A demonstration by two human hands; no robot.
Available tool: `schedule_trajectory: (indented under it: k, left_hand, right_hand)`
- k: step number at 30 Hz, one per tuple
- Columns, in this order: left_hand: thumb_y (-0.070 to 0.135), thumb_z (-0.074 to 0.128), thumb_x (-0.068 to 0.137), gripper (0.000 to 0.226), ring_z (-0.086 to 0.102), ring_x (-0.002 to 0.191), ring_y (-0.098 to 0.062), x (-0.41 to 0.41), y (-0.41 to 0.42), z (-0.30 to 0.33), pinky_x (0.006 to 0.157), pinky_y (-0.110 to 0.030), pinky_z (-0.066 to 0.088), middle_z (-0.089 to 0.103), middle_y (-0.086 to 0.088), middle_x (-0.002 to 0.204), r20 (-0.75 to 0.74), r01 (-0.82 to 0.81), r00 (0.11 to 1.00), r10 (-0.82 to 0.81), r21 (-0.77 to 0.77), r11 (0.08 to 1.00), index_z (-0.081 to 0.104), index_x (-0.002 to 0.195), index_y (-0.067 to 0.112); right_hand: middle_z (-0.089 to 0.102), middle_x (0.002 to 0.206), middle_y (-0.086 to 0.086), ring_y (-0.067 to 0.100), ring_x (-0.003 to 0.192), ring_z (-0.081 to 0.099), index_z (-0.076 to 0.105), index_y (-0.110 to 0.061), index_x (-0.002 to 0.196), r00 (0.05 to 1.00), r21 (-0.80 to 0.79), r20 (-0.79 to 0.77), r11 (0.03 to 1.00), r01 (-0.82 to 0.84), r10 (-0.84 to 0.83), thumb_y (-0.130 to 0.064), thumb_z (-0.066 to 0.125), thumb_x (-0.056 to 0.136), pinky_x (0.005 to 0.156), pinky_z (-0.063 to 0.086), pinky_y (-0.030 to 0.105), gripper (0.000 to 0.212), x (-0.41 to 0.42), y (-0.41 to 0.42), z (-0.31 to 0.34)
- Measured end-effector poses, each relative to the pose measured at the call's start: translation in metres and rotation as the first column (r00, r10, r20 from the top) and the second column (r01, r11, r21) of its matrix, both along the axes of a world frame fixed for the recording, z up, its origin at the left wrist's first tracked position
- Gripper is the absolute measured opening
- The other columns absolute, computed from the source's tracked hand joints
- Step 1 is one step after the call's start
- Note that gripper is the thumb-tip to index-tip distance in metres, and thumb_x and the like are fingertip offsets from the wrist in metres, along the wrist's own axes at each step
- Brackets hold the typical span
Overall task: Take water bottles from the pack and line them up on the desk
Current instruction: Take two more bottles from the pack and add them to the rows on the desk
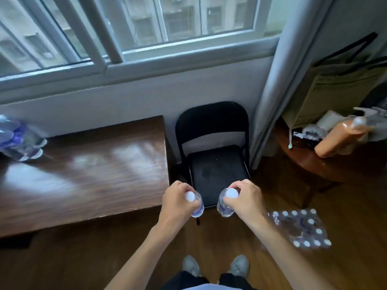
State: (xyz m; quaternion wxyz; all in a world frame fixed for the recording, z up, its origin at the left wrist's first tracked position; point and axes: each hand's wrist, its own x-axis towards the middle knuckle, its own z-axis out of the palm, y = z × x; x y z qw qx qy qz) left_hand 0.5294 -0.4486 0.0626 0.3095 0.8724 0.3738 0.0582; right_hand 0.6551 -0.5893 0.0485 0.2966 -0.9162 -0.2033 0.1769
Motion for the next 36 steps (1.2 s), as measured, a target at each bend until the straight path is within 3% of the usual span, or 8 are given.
schedule_trajectory:
  k: [4, 8, 12, 16, 19, 25, 31, 36]
  left_hand:
    - [0.020, 0.079, 0.067, 0.020, 0.058, 0.081, -0.011, -0.054, 0.036, 0.005, 0.061, -0.010, 0.037, 0.062, 0.009, 0.089, -0.011, -0.111, 0.994, 0.111, -0.007, 0.994, 0.074, 0.086, 0.018]
    - [0.019, 0.079, 0.066, 0.019, 0.057, 0.079, -0.009, -0.102, 0.064, 0.008, 0.064, -0.014, 0.042, 0.058, 0.012, 0.083, -0.022, -0.233, 0.972, 0.233, -0.024, 0.972, 0.071, 0.082, 0.019]
    - [0.016, 0.080, 0.062, 0.021, 0.056, 0.079, -0.010, -0.145, 0.079, 0.009, 0.063, -0.012, 0.038, 0.059, 0.009, 0.085, -0.022, -0.384, 0.923, 0.384, -0.045, 0.922, 0.072, 0.082, 0.016]
    - [0.019, 0.081, 0.063, 0.021, 0.061, 0.082, -0.010, -0.181, 0.087, 0.012, 0.071, -0.026, 0.054, 0.062, 0.008, 0.088, -0.021, -0.559, 0.828, 0.560, -0.080, 0.825, 0.066, 0.078, 0.023]
    - [0.022, 0.082, 0.067, 0.024, 0.061, 0.082, -0.010, -0.206, 0.088, 0.013, 0.068, -0.018, 0.051, 0.063, 0.009, 0.090, -0.025, -0.663, 0.748, 0.663, -0.066, 0.746, 0.062, 0.078, 0.028]
    - [0.025, 0.084, 0.066, 0.027, 0.064, 0.084, -0.013, -0.250, 0.093, 0.009, 0.065, -0.014, 0.051, 0.064, 0.009, 0.092, -0.055, -0.830, 0.558, 0.828, -0.057, 0.555, 0.063, 0.082, 0.028]
    - [0.028, 0.085, 0.071, 0.032, 0.062, 0.083, -0.012, -0.294, 0.101, 0.004, 0.055, -0.002, 0.038, 0.063, 0.011, 0.096, -0.105, -0.926, 0.376, 0.921, -0.084, 0.369, 0.061, 0.092, 0.029]
    - [0.029, 0.085, 0.072, 0.032, 0.062, 0.086, -0.014, -0.340, 0.120, -0.004, 0.060, -0.006, 0.044, 0.063, 0.010, 0.100, -0.135, -0.956, 0.289, 0.948, -0.094, 0.278, 0.062, 0.094, 0.029]
  right_hand:
    - [0.062, 0.090, -0.002, 0.017, 0.079, 0.059, 0.071, -0.018, 0.083, 0.992, 0.012, -0.021, 0.992, -0.126, 0.126, -0.022, 0.078, 0.064, 0.068, 0.054, 0.030, 0.021, -0.037, 0.047, 0.009]
    - [0.060, 0.092, -0.002, 0.013, 0.080, 0.057, 0.070, -0.018, 0.089, 0.963, 0.033, -0.027, 0.963, -0.267, 0.268, -0.021, 0.078, 0.070, 0.055, 0.037, 0.011, 0.021, -0.072, 0.091, 0.017]
    - [0.057, 0.089, -0.007, 0.013, 0.081, 0.057, 0.068, -0.021, 0.089, 0.912, 0.055, -0.042, 0.913, -0.405, 0.407, -0.024, 0.078, 0.071, 0.060, 0.045, 0.016, 0.020, -0.105, 0.131, 0.024]
    - [0.057, 0.091, -0.008, 0.013, 0.085, 0.057, 0.067, -0.023, 0.085, 0.812, 0.049, -0.053, 0.814, -0.579, 0.581, -0.024, 0.075, 0.069, 0.072, 0.054, 0.029, 0.017, -0.132, 0.172, 0.032]
    - [0.058, 0.089, -0.008, 0.013, 0.084, 0.057, 0.068, -0.023, 0.082, 0.725, 0.033, -0.056, 0.727, -0.686, 0.686, -0.023, 0.074, 0.068, 0.067, 0.053, 0.027, 0.015, -0.152, 0.202, 0.038]
    - [0.060, 0.088, -0.006, 0.010, 0.077, 0.054, 0.070, -0.020, 0.086, 0.523, 0.036, -0.036, 0.524, -0.851, 0.852, -0.022, 0.073, 0.071, 0.052, 0.027, 0.011, 0.016, -0.194, 0.250, 0.045]
    - [0.059, 0.091, -0.007, 0.007, 0.075, 0.052, 0.070, -0.022, 0.088, 0.369, 0.014, -0.036, 0.369, -0.929, 0.929, -0.025, 0.075, 0.071, 0.052, 0.029, 0.009, 0.018, -0.242, 0.285, 0.040]
    - [0.059, 0.092, -0.008, 0.010, 0.081, 0.057, 0.071, -0.023, 0.091, 0.274, -0.019, -0.066, 0.273, -0.962, 0.959, -0.029, 0.074, 0.069, 0.056, 0.039, 0.013, 0.024, -0.292, 0.318, 0.030]
